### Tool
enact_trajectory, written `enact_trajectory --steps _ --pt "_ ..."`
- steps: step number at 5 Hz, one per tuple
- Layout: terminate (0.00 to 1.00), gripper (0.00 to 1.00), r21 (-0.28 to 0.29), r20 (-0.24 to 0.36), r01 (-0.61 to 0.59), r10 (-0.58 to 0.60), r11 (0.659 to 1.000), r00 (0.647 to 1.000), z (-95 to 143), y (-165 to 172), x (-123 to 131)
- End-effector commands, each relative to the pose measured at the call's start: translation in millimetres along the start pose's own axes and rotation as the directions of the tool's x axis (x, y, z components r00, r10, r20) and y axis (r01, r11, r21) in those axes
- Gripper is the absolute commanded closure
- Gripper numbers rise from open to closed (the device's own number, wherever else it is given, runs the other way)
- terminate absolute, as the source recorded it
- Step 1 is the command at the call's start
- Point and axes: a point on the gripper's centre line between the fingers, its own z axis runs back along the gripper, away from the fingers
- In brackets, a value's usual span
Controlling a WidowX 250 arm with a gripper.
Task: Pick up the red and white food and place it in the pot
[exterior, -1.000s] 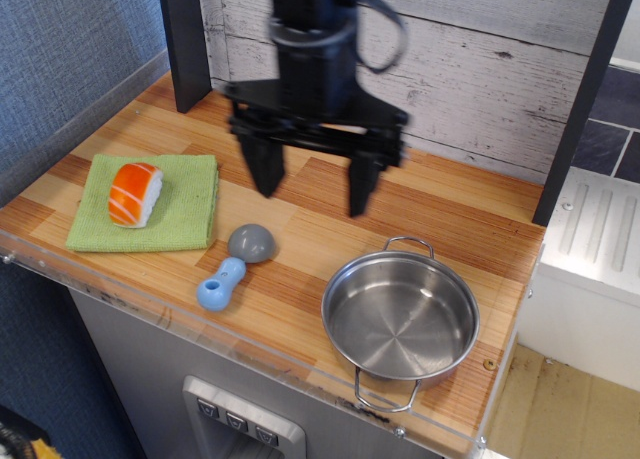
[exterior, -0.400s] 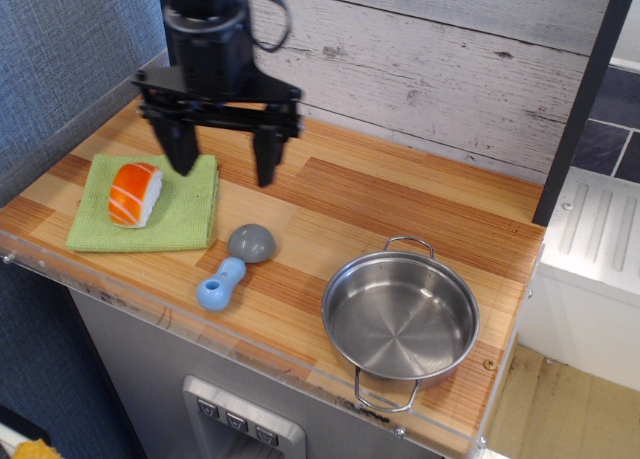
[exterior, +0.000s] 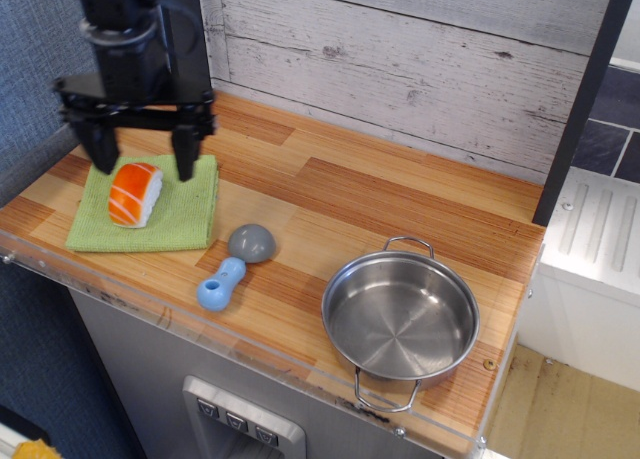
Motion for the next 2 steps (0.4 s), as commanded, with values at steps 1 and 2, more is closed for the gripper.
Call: enact_trajectory --steps 1,2 --pt "0.00 0.00 0.052 0.015 -0.016 0.015 0.999 1.000 -15.0 14.5 4.9" --pt "0.00 0.00 0.047 0.042 -0.042 0.040 0.998 0.998 -29.8 16.4 5.5"
